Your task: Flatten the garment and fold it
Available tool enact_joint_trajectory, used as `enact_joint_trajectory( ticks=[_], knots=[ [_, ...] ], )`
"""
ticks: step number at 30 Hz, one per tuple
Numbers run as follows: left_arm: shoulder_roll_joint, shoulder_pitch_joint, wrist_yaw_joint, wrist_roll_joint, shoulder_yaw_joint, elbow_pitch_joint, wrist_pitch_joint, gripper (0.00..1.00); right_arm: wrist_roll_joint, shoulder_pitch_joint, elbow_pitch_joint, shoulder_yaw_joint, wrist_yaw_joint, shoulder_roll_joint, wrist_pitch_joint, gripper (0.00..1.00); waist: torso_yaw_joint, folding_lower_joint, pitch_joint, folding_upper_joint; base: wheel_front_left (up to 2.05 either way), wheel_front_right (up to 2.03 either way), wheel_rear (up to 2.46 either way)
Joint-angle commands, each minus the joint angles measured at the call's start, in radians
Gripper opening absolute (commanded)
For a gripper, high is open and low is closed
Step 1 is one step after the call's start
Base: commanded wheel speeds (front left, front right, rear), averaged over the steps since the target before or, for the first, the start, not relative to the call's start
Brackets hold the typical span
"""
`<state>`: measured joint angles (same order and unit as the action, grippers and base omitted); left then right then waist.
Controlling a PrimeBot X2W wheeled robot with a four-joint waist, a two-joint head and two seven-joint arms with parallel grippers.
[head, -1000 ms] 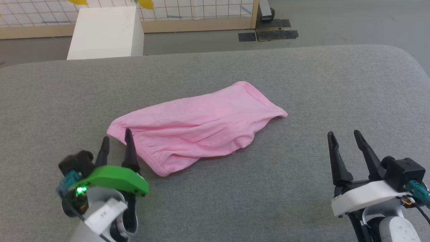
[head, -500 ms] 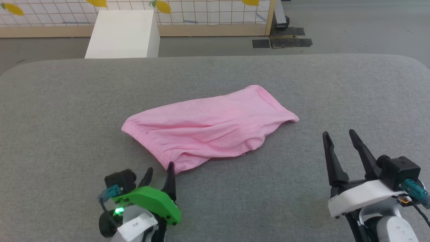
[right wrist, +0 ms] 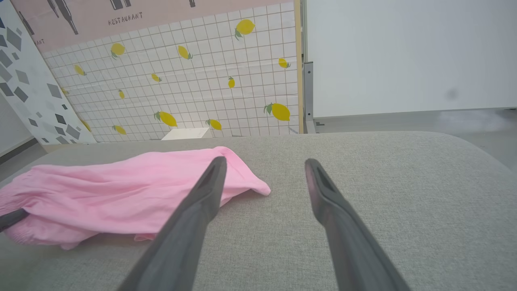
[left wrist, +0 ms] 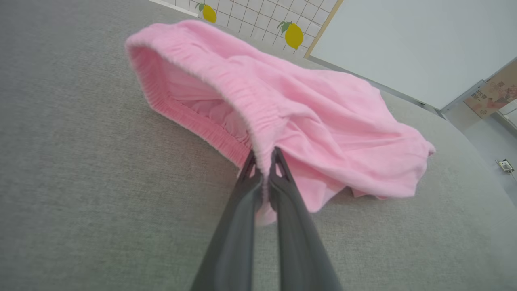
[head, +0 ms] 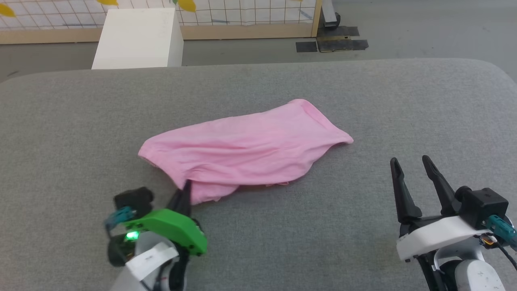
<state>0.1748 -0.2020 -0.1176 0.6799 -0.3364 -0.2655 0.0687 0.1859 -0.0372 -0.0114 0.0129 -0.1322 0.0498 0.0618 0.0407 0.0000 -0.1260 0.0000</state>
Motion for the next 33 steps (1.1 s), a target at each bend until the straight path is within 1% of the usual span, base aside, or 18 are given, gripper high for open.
enact_joint_trajectory(
  ticks=[1,5,7,9,10,11,12,15,20,22,25,29,33],
  knots=[
    [0.023,0.02,-0.013,-0.007,0.015,0.018,0.015,0.0,0.005,0.007,-0.003,0.003,0.002,0.0,0.006,1.0,-0.004,0.0,-0.001,0.0,0.0,0.0,0.0],
    [0.087,0.088,-0.059,-0.021,0.063,0.077,0.034,0.0,0.006,0.008,0.001,0.014,0.002,0.0,0.007,1.0,-0.02,0.0,-0.003,0.0,0.0,0.0,0.0],
    [0.125,0.123,-0.092,-0.035,0.088,0.097,0.031,0.0,0.005,0.009,0.002,0.019,0.002,0.0,0.003,1.0,-0.031,0.0,-0.006,0.0,0.0,0.0,0.0],
    [0.141,0.145,-0.113,-0.031,0.101,0.105,0.011,0.0,0.005,0.007,0.003,0.019,0.002,0.0,-0.007,1.0,-0.039,0.0,-0.01,0.0,0.0,0.0,0.0],
    [0.143,0.151,-0.115,-0.023,0.106,0.106,0.004,0.2,0.002,0.005,0.005,0.016,0.002,0.0,-0.014,1.0,-0.042,0.0,-0.012,0.0,0.0,0.0,0.0],
    [0.145,0.155,-0.115,-0.021,0.106,0.111,0.0,0.96,0.001,0.004,0.009,0.01,0.002,0.0,-0.026,1.0,-0.044,0.0,-0.013,0.0,0.0,0.0,0.0],
    [0.141,0.157,-0.115,-0.017,0.106,0.119,0.0,1.0,-0.001,0.003,0.011,0.003,0.002,0.0,-0.036,1.0,-0.048,0.0,-0.015,0.0,0.0,0.0,0.0],
    [0.126,0.151,-0.095,-0.011,0.105,0.141,0.038,1.0,-0.015,-0.004,0.016,-0.027,0.002,0.0,-0.084,1.0,-0.06,0.0,-0.024,0.0,0.0,0.0,0.0],
    [0.099,0.124,-0.069,-0.057,0.111,0.172,0.163,1.0,-0.054,-0.034,0.031,-0.077,0.002,0.0,-0.189,1.0,-0.09,0.0,-0.047,0.0,0.0,0.0,0.0],
    [0.076,0.111,-0.06,-0.084,0.124,0.189,0.184,1.0,-0.069,-0.058,0.045,-0.091,0.002,0.0,-0.239,1.0,-0.106,0.0,-0.06,0.0,0.0,0.0,0.0],
    [0.024,0.087,-0.043,-0.145,0.157,0.239,0.192,1.0,-0.096,-0.105,0.082,-0.098,0.002,0.0,-0.328,1.0,-0.136,0.0,-0.085,0.0,0.0,0.0,0.0],
    [-0.055,0.073,0.01,-0.234,0.205,0.292,0.193,1.0,-0.142,-0.167,0.145,-0.106,0.002,0.0,-0.458,1.0,-0.173,0.0,-0.119,0.0,0.0,0.0,0.0],
    [-0.1,0.064,0.066,-0.281,0.234,0.294,0.193,1.0,-0.185,-0.212,0.195,-0.118,0.002,0.0,-0.574,1.0,-0.203,0.0,-0.147,0.0,0.0,0.0,0.0]
  ],
)
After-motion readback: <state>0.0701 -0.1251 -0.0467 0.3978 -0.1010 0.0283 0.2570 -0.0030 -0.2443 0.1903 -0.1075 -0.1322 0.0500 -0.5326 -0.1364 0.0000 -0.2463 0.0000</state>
